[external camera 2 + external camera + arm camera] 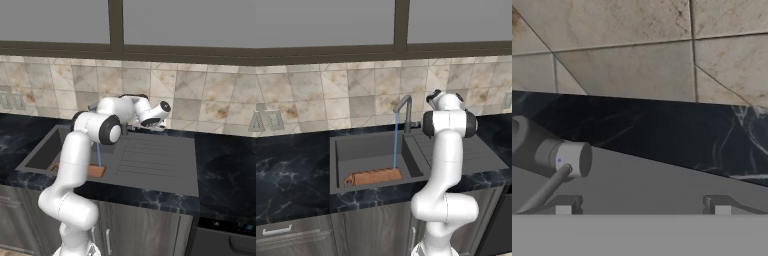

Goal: Turn on the sink faucet with hot water and rinse the cutting board for ten seconds, then turn off the faucet. Push the cutting board to reach the water if necessary.

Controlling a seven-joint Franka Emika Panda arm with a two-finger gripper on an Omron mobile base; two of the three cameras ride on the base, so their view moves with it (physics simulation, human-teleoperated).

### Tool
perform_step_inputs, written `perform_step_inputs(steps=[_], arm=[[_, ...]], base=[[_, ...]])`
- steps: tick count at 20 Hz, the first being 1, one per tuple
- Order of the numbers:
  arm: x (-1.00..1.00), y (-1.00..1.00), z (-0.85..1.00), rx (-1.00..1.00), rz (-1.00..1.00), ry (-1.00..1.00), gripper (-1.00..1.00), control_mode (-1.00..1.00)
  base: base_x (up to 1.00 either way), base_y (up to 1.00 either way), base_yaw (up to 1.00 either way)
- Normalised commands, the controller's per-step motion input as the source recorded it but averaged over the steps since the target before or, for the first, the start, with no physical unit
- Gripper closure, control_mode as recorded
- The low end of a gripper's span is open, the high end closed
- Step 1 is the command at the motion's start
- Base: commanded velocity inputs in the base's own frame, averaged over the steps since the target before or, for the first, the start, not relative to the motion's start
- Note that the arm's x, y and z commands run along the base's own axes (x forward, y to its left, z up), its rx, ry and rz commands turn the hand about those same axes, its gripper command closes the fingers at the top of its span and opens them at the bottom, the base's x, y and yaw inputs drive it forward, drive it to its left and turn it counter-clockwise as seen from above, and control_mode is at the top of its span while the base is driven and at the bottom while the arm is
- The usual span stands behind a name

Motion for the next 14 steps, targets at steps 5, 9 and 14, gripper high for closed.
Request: perform_step_inputs(steps=[5,9,14], arm=[[0.00,0.17,-0.02,0.00,0.00,0.00,-1.00,-1.00],[0.00,0.18,-0.06,0.00,0.00,0.00,-1.00,-1.00],[0.00,0.26,-0.11,0.00,0.00,0.00,-1.00,-1.00]], base=[[0.00,0.00,0.00],[0.00,0.00,0.00],[0.00,0.00,0.00]])
